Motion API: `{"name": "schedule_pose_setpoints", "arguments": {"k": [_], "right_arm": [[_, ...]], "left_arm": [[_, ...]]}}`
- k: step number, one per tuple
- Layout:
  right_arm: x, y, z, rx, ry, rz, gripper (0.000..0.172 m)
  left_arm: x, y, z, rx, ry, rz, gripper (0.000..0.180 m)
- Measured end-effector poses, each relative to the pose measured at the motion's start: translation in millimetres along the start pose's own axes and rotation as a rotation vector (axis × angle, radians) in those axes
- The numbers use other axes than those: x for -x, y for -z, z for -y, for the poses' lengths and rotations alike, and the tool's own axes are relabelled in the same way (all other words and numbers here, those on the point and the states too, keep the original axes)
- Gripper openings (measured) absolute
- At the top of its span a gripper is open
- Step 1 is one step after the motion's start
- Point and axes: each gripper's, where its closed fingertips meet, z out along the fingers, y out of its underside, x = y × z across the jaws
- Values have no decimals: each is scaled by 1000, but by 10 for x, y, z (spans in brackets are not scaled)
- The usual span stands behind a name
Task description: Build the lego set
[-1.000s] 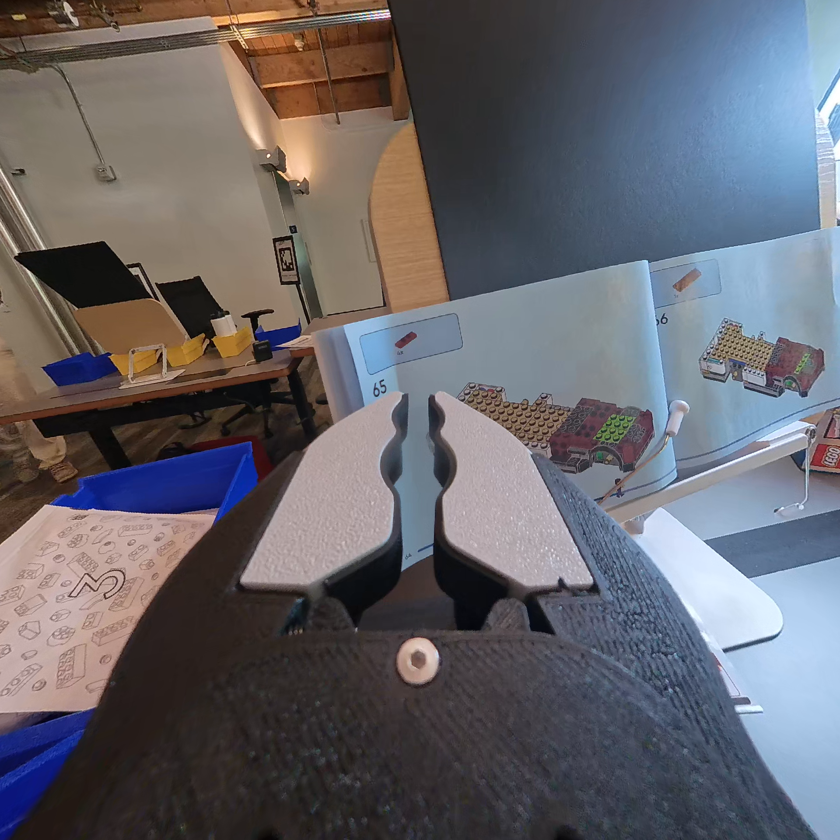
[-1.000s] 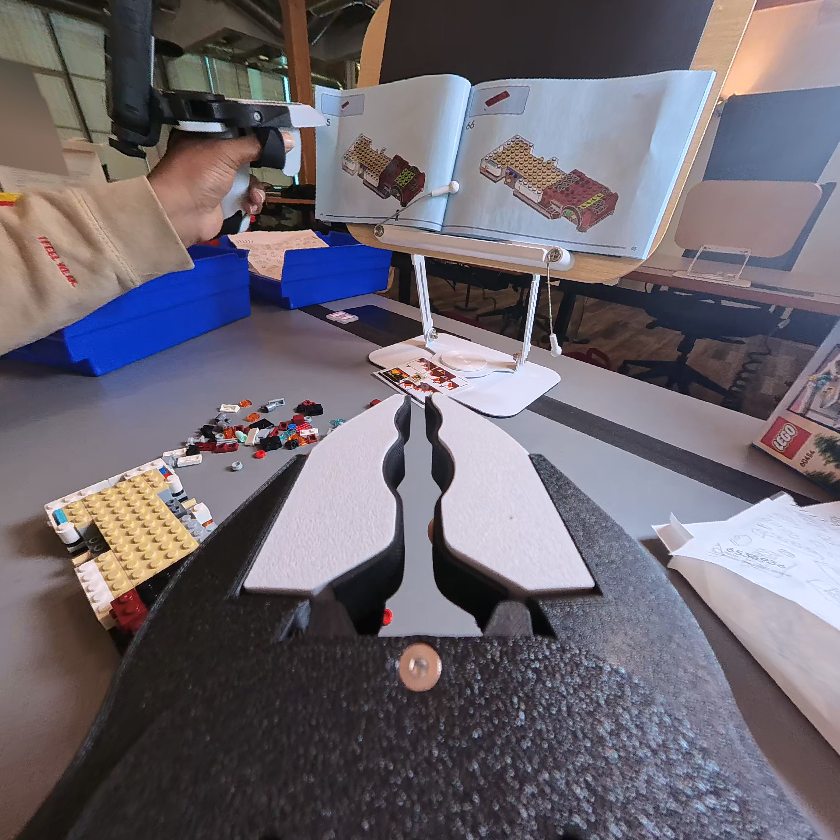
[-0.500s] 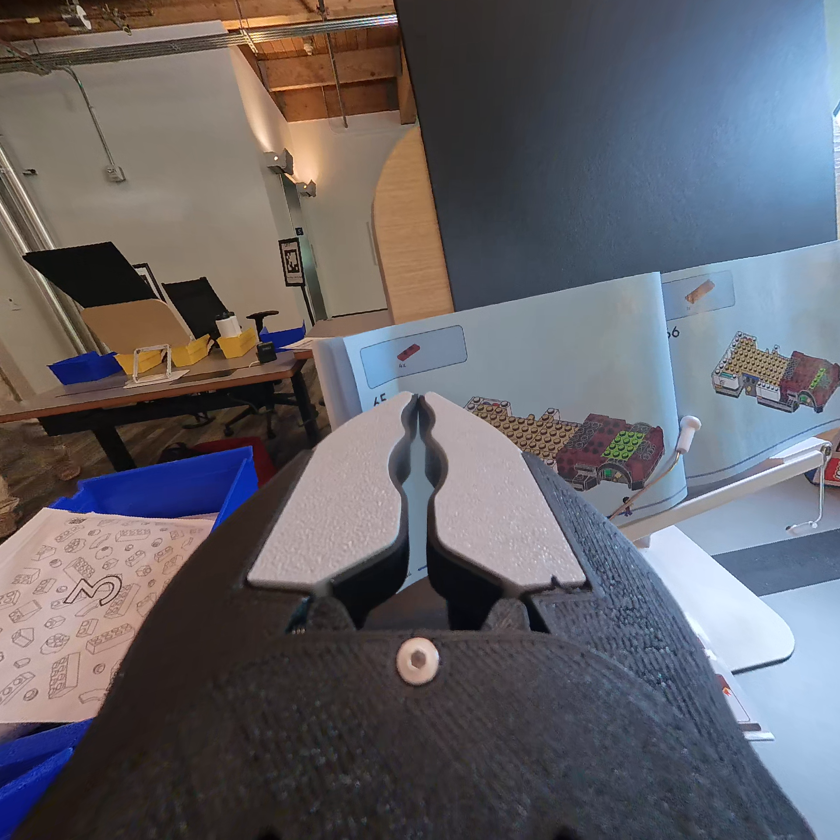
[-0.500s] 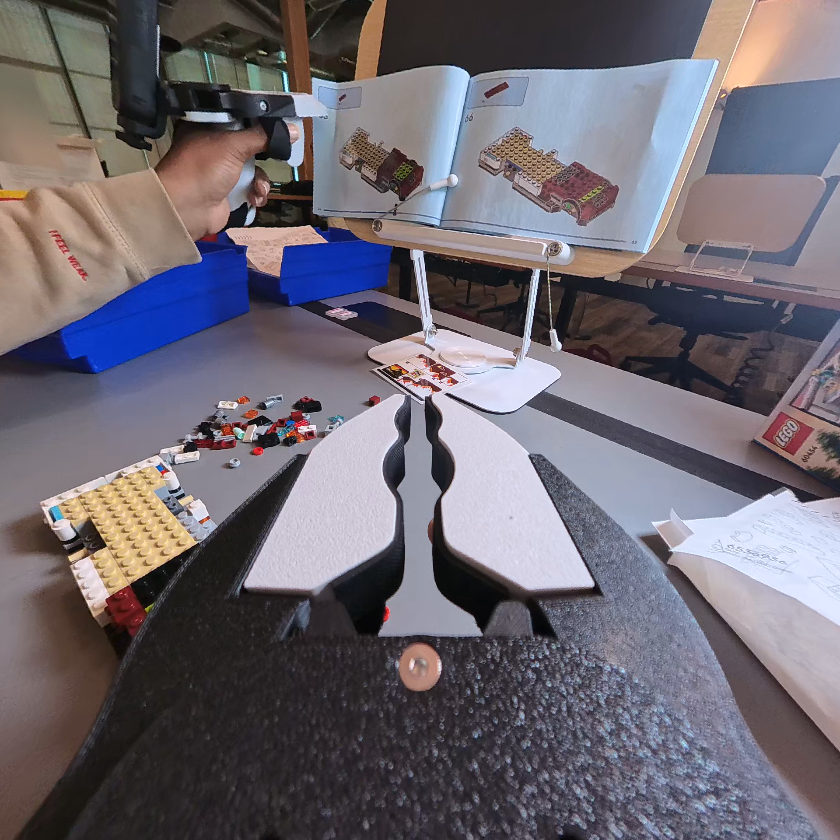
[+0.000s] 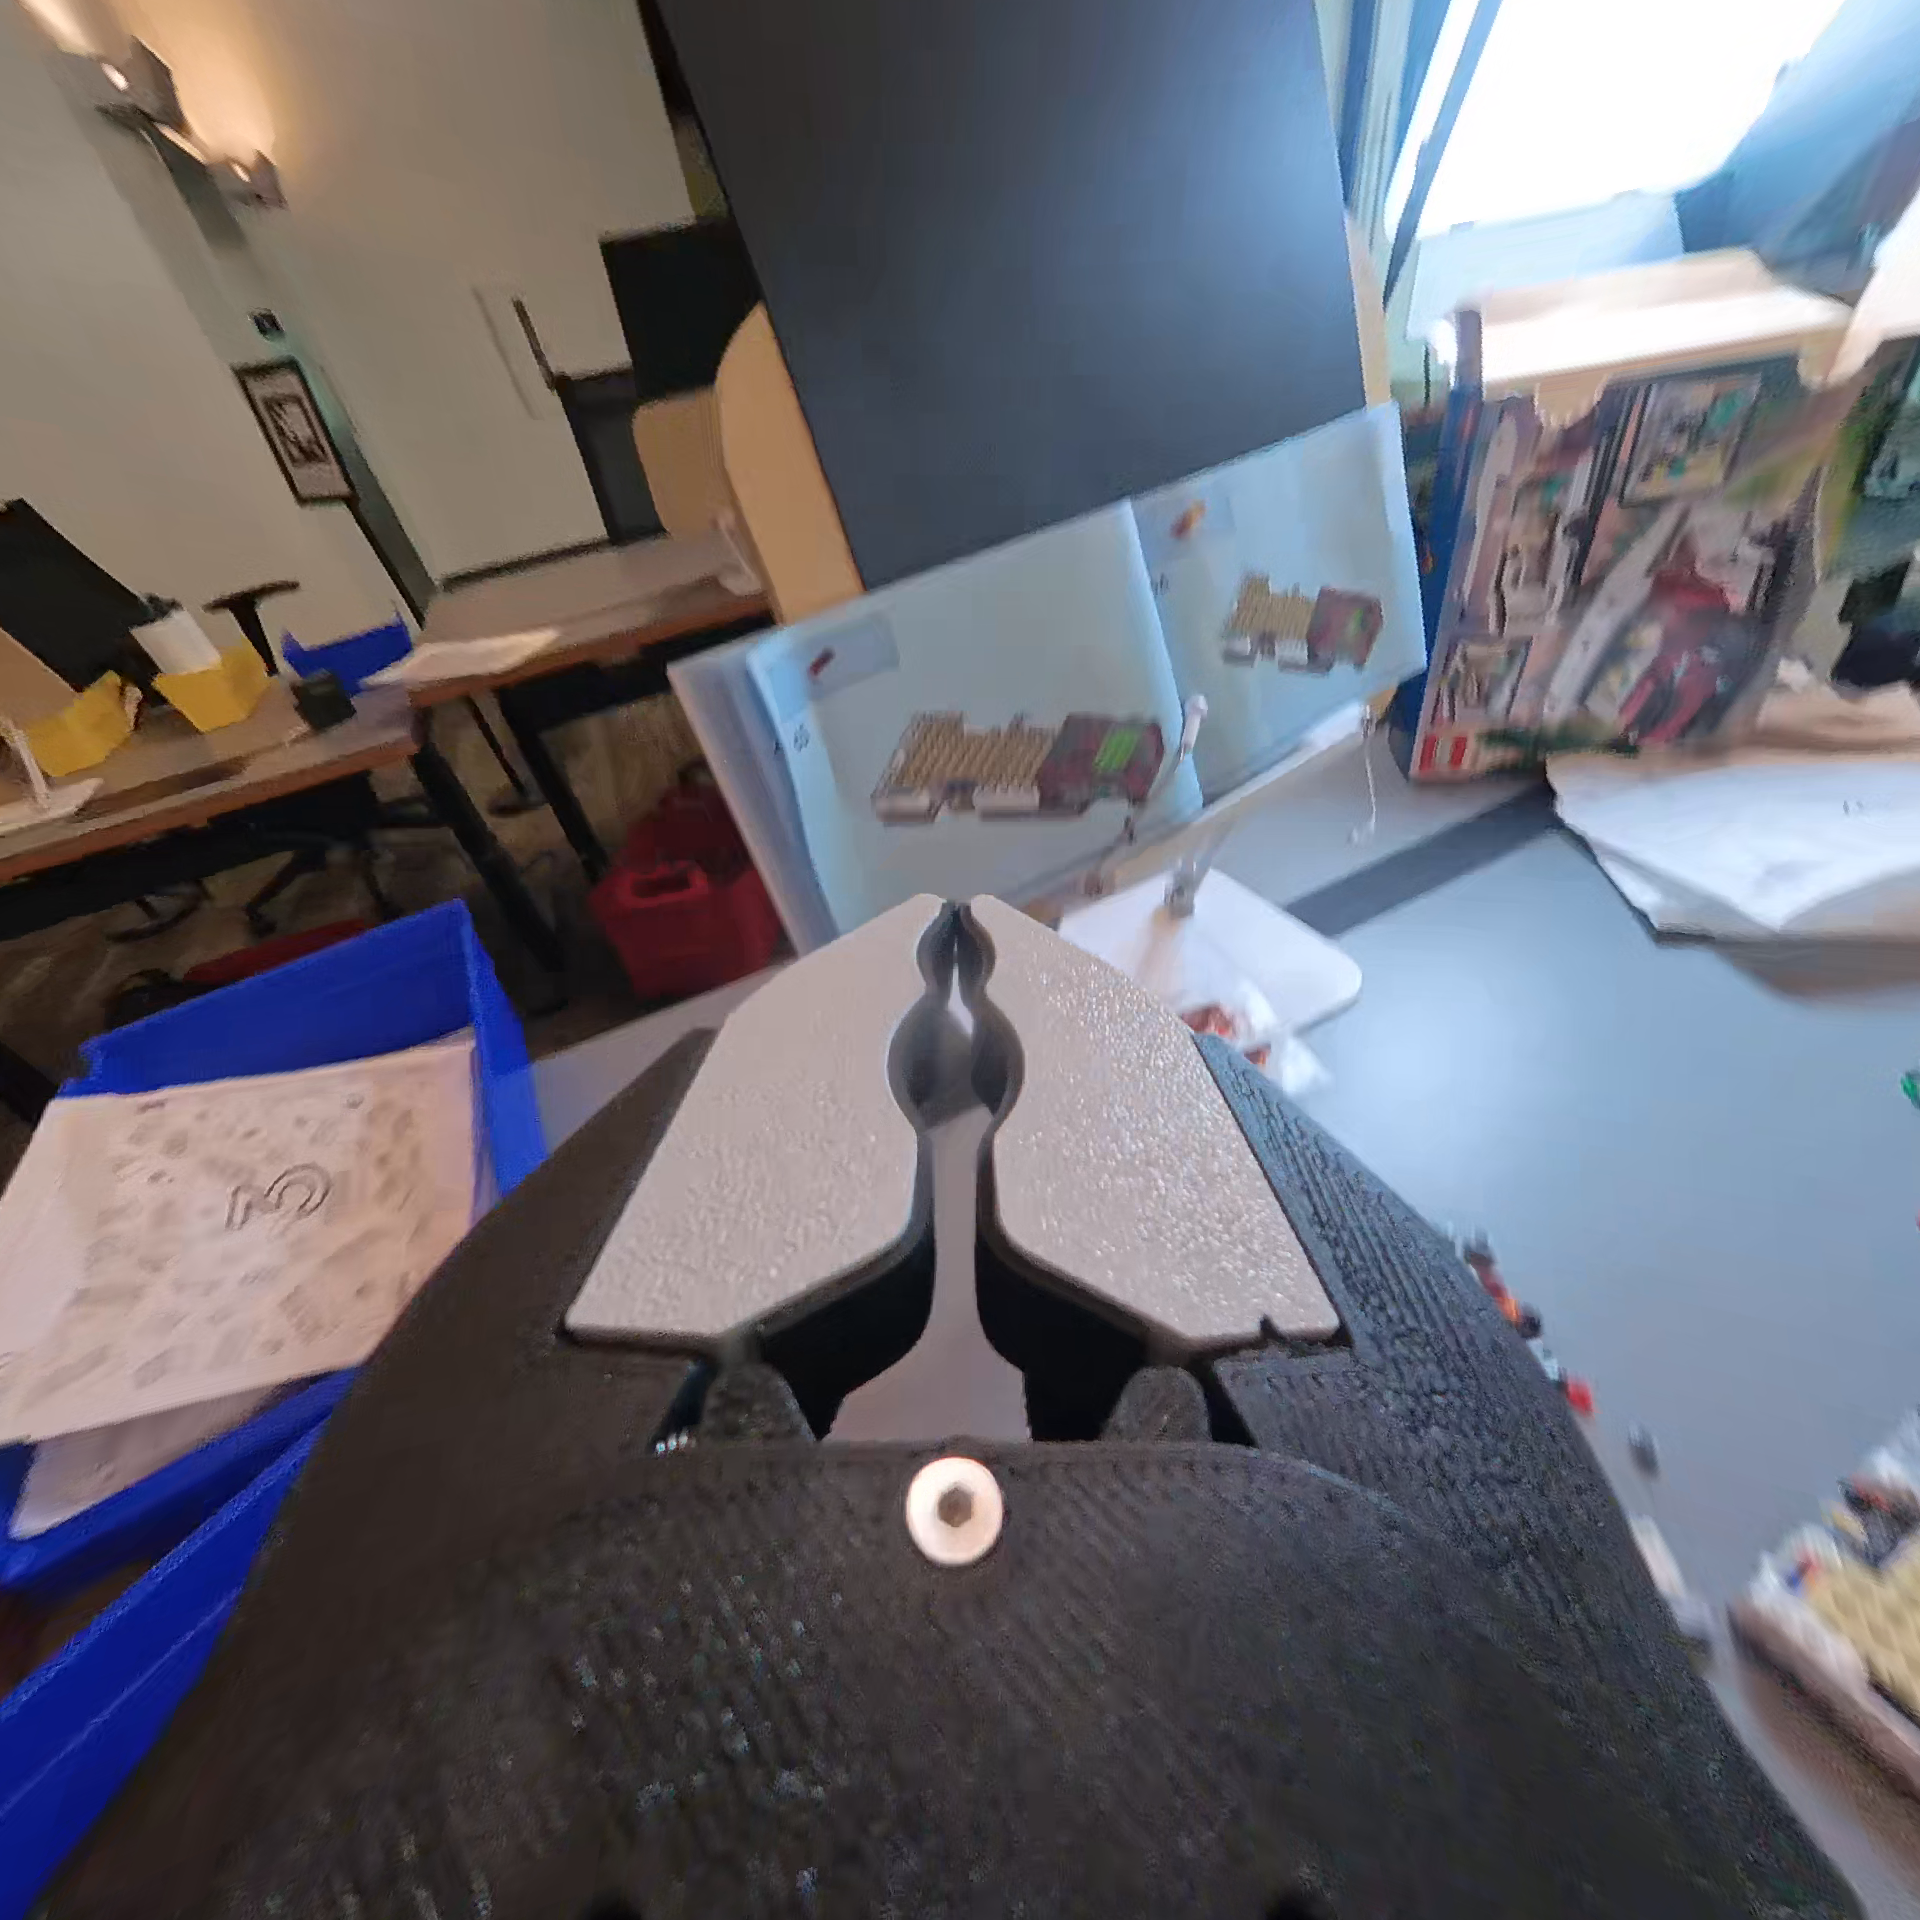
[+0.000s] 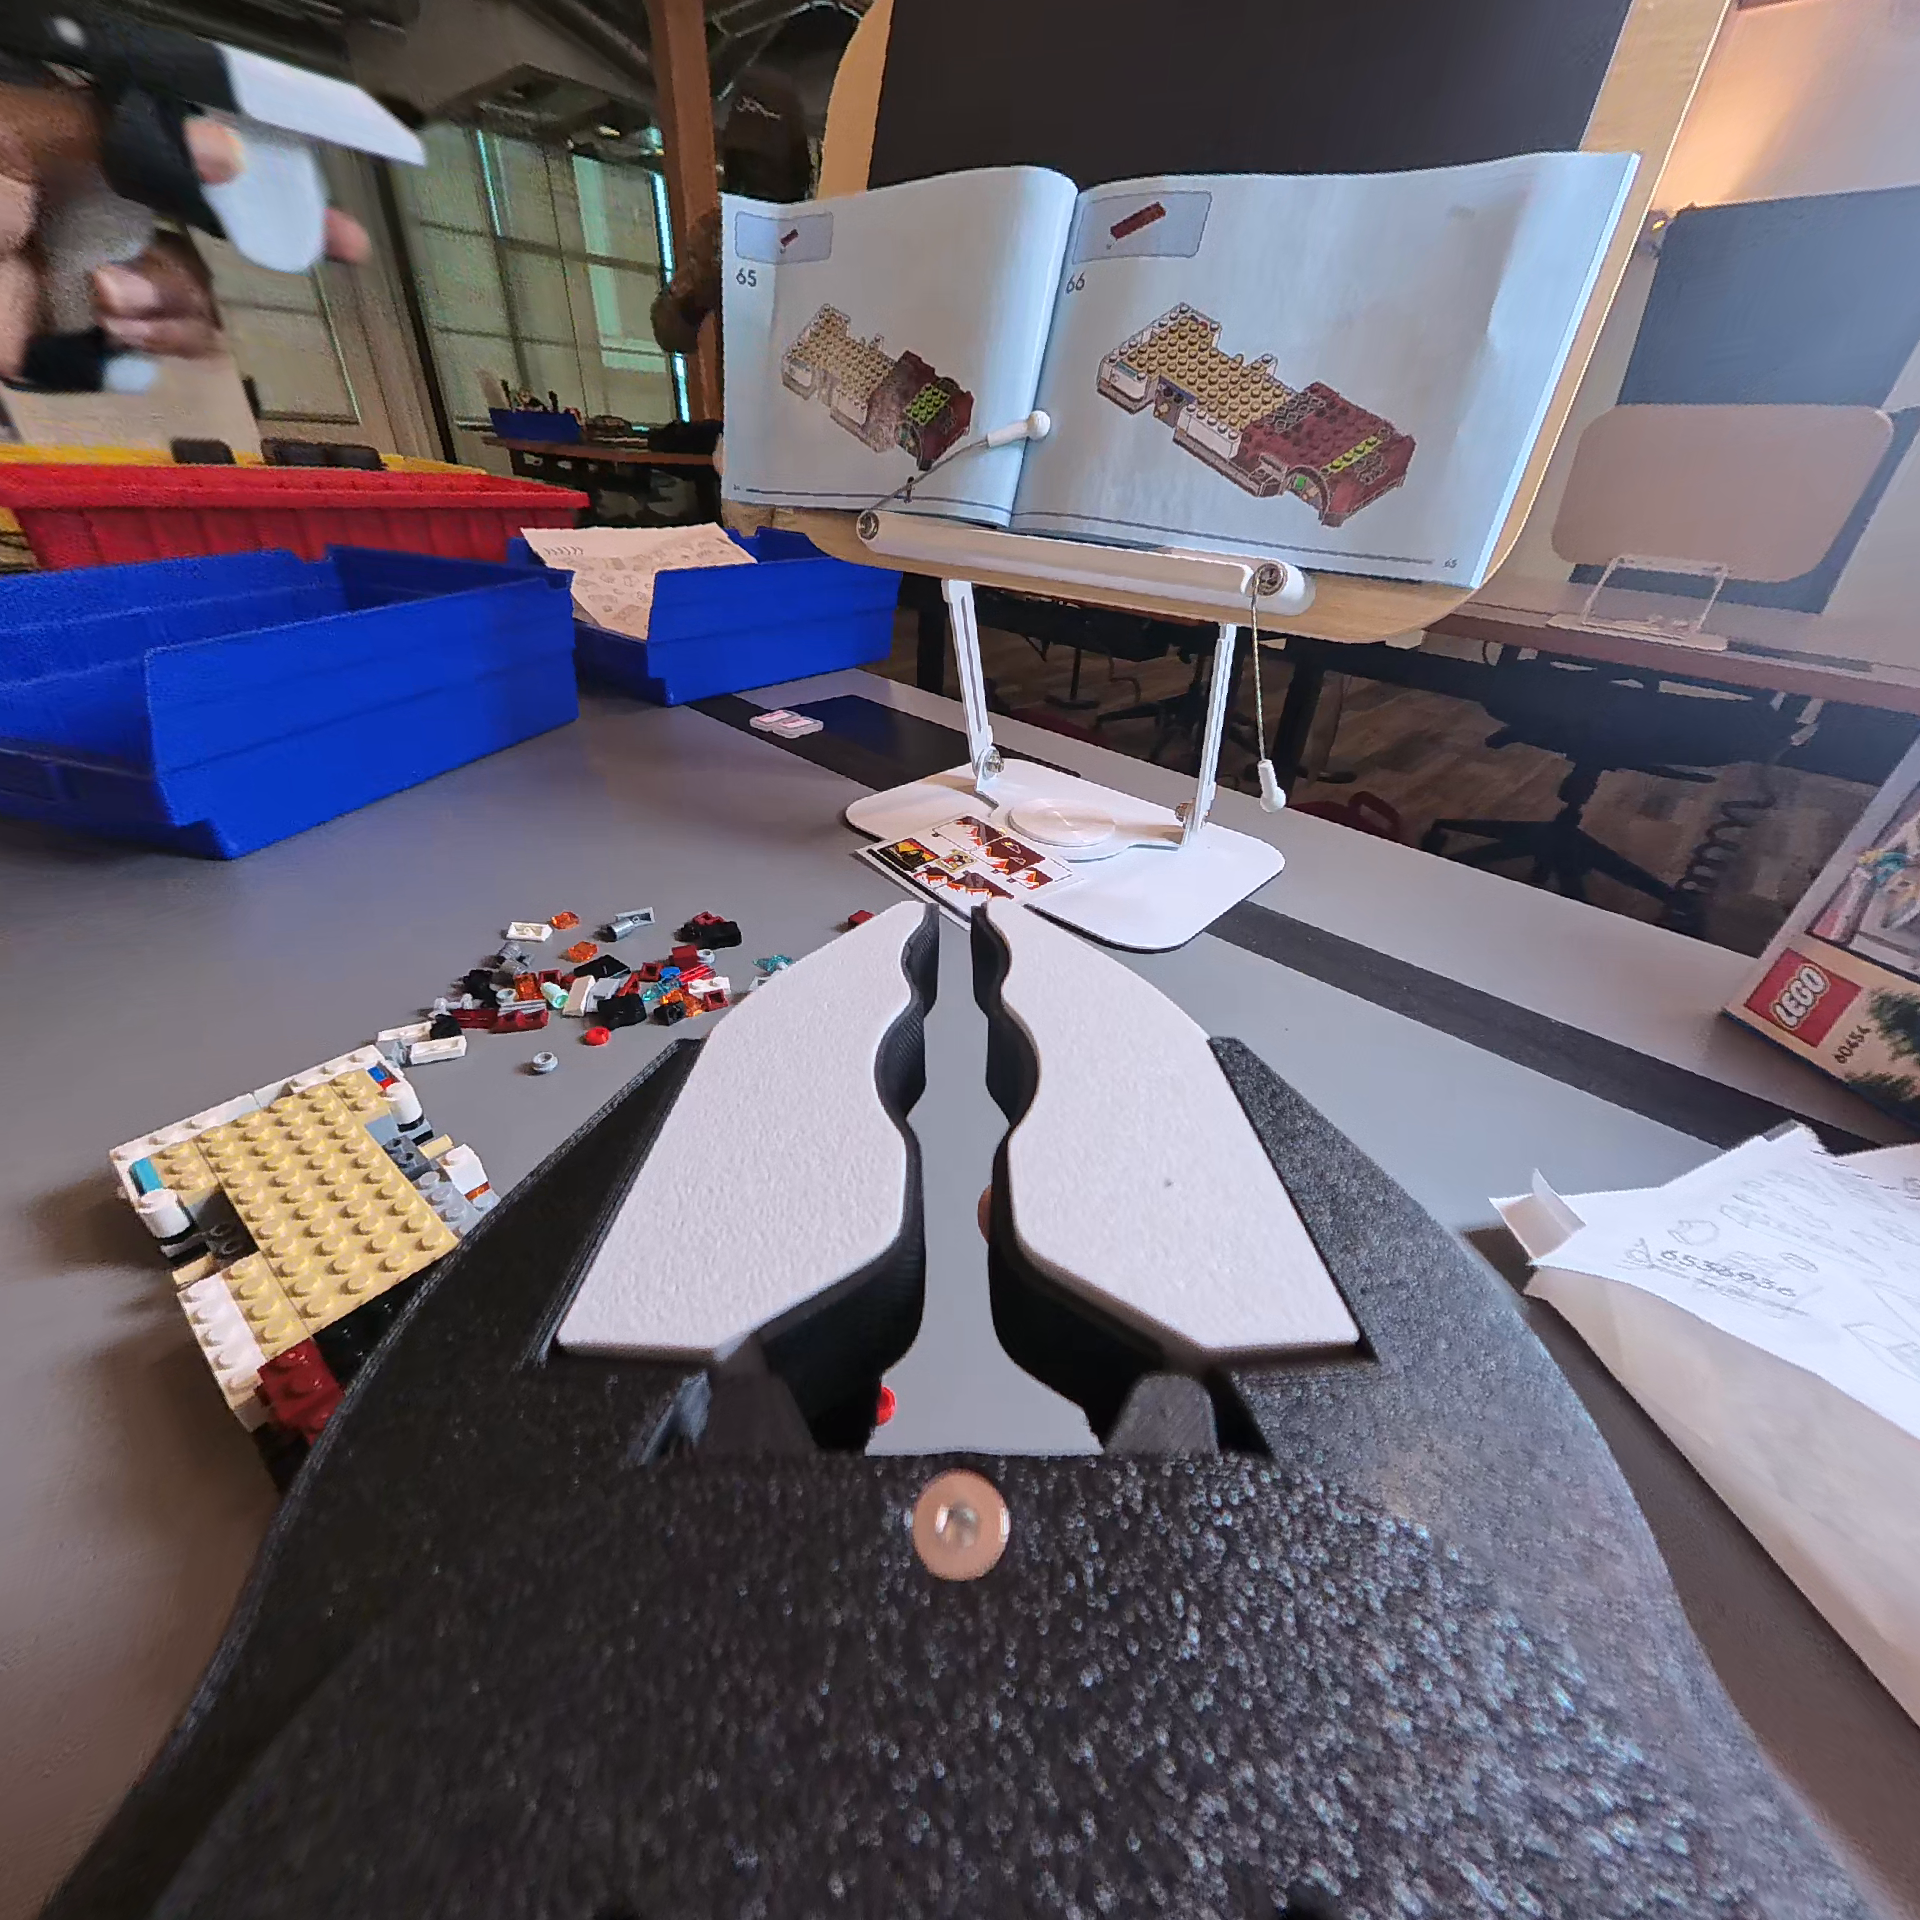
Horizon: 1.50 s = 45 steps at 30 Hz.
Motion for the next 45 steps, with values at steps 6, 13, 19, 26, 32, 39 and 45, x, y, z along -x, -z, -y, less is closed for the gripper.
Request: {"name": "schedule_pose_setpoints", "arguments": {"k": [6,13,19,26,32,39,45], "right_arm": [[-29,62,131,-30,25,-39,6],[-152,221,283,-38,113,-130,13],[-305,372,161,7,102,-214,14],[-357,405,64,39,91,-253,14],[-344,381,17,50,90,-247,14],[-327,378,-4,49,77,-234,13],[-317,377,-32,55,70,-227,13]], "left_arm": [[747,809,-1004,533,-86,31,3],[836,1399,-2357,1059,-107,-117,20],[766,1494,-2802,1242,-109,-249,26],[953,1439,-2994,1316,-164,-242,13],[1273,1398,-2886,1278,-200,-105,18],[994,1411,-2855,1231,-203,-244,16],[920,1332,-2924,1205,-335,-370,15]]}}
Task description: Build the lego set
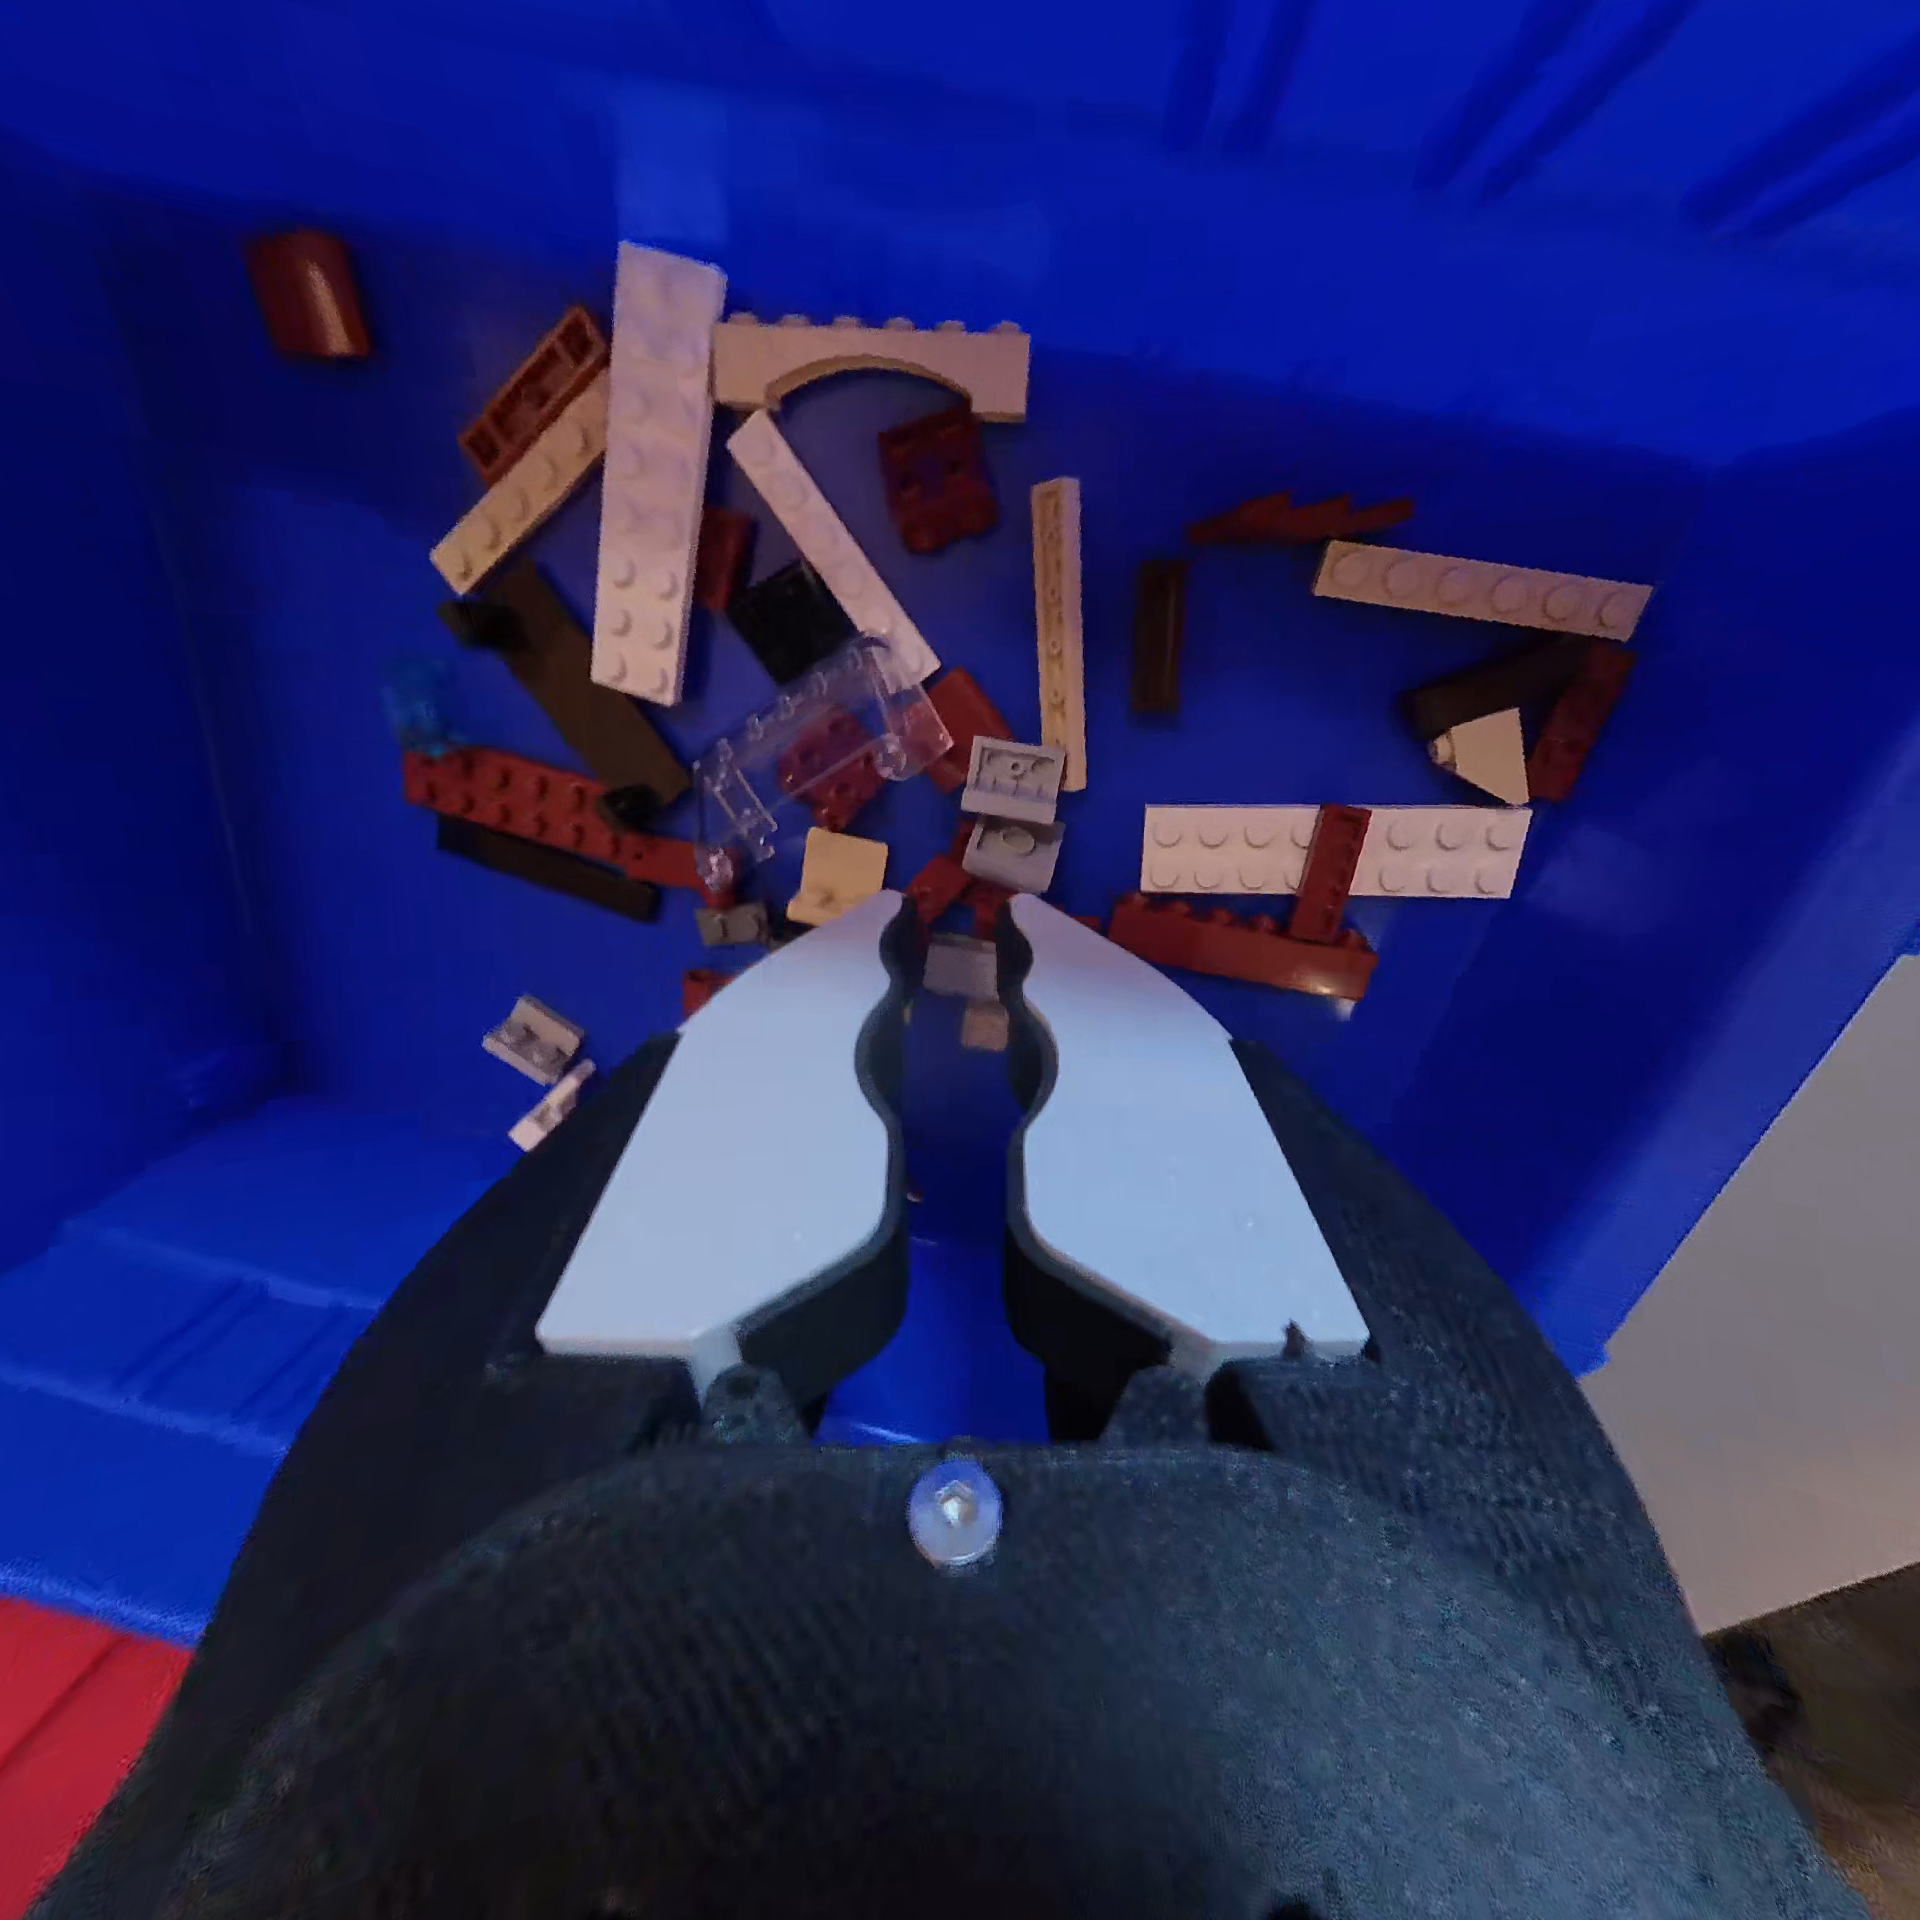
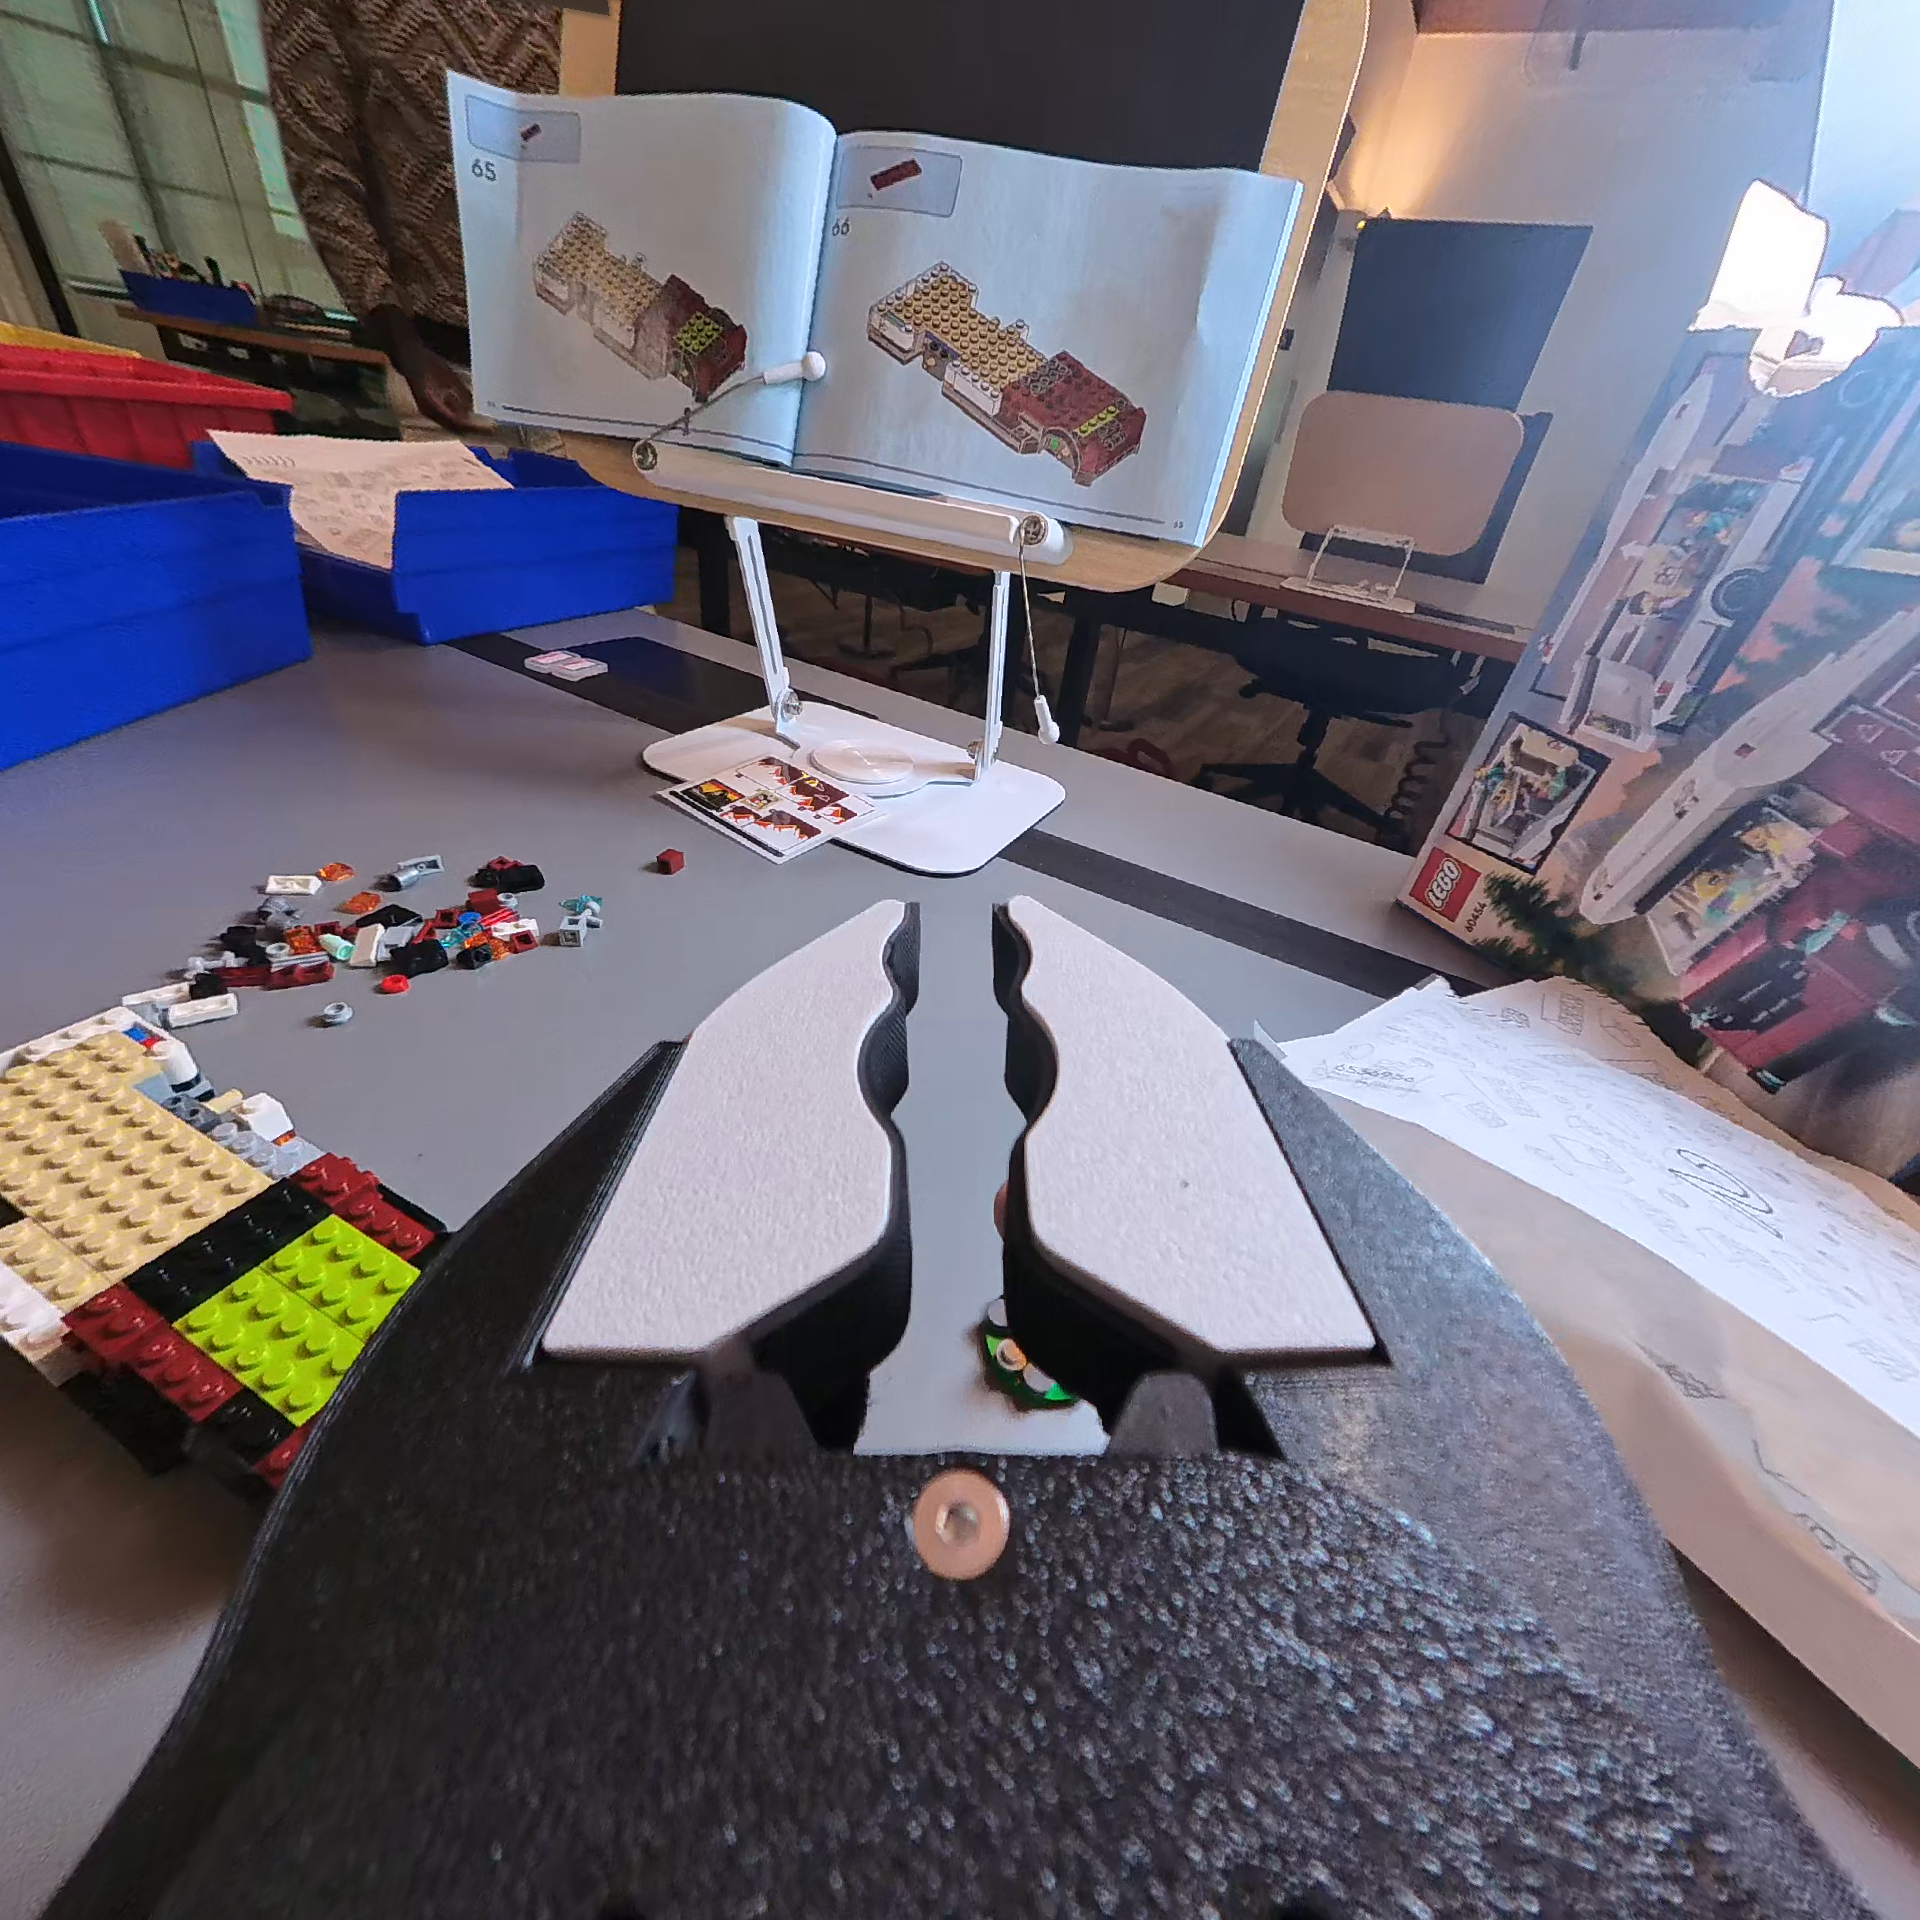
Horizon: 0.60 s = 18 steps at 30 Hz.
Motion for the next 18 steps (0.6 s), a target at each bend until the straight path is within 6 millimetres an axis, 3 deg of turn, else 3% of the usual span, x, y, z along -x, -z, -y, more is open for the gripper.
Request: {"name": "schedule_pose_setpoints", "arguments": {"k": [6,15,18], "right_arm": [[4,-7,-22,9,0,0,13],[-5,-19,-48,16,-7,3,13],[-2,-11,-30,8,-10,10,13]], "left_arm": [[20,-62,-6,29,-140,-39,16],[47,-127,-101,73,-155,-97,9],[71,-37,-79,41,-129,-62,9]]}}
